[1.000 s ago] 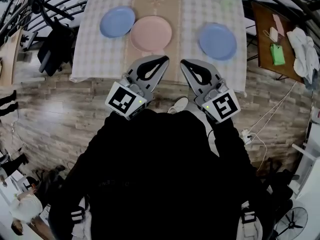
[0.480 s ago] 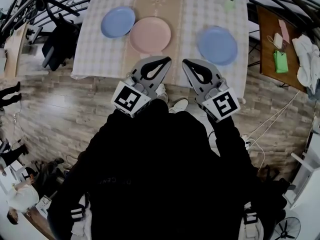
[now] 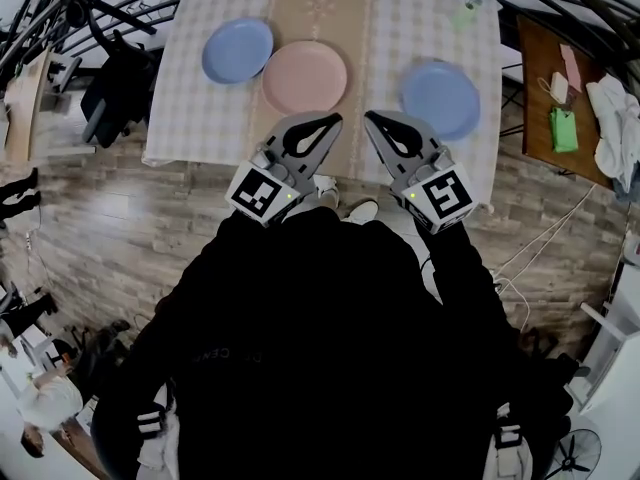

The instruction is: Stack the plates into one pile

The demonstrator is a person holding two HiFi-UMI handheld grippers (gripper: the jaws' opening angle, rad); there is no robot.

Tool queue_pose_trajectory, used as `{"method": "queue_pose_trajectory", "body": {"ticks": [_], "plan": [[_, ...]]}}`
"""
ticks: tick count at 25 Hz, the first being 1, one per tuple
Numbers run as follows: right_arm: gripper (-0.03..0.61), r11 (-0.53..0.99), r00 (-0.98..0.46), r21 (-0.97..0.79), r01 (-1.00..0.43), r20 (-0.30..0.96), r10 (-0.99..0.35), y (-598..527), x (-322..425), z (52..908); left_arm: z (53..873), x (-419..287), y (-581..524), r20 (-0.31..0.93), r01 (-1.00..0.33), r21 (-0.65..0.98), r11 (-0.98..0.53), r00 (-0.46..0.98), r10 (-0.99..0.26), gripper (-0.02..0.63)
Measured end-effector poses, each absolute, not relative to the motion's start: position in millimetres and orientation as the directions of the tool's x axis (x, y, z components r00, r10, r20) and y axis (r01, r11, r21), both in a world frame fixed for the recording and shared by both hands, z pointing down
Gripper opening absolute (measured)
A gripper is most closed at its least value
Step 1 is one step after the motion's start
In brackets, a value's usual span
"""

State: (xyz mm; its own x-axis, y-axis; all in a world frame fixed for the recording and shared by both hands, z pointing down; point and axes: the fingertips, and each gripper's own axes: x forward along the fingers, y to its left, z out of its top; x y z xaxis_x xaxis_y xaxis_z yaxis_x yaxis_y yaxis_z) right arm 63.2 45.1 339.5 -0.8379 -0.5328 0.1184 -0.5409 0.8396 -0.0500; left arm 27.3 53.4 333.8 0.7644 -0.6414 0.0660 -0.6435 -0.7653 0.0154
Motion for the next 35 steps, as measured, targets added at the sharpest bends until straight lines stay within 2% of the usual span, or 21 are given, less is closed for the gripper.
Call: {"method": "queue_pose_trajectory", "body": {"ticks": [16, 29, 35], "plan": [[0.02, 0.796, -0.784, -0.088, -0.599, 0.269, -0.56, -32.5, 19.6, 389.5, 365.7, -12.7, -20.8, 0.048, -0.638, 0.051, -0.769, 0.77, -0.636, 0.021], [0.025, 0.732, -0.683, -0.094, -0.675, 0.454, -0.572, -96.1, 13.3, 478.3, 413.3, -29.5, -74.7, 0.082, -0.634, 0.093, -0.768, 0.773, -0.629, 0.021], [0.028, 0.714, -0.651, -0.124, -0.689, 0.54, -0.534, -110.2, 11.3, 522.6, 434.3, -29.7, -92.7, 0.115, -0.636, 0.111, -0.764, 0.772, -0.626, 0.02]]}}
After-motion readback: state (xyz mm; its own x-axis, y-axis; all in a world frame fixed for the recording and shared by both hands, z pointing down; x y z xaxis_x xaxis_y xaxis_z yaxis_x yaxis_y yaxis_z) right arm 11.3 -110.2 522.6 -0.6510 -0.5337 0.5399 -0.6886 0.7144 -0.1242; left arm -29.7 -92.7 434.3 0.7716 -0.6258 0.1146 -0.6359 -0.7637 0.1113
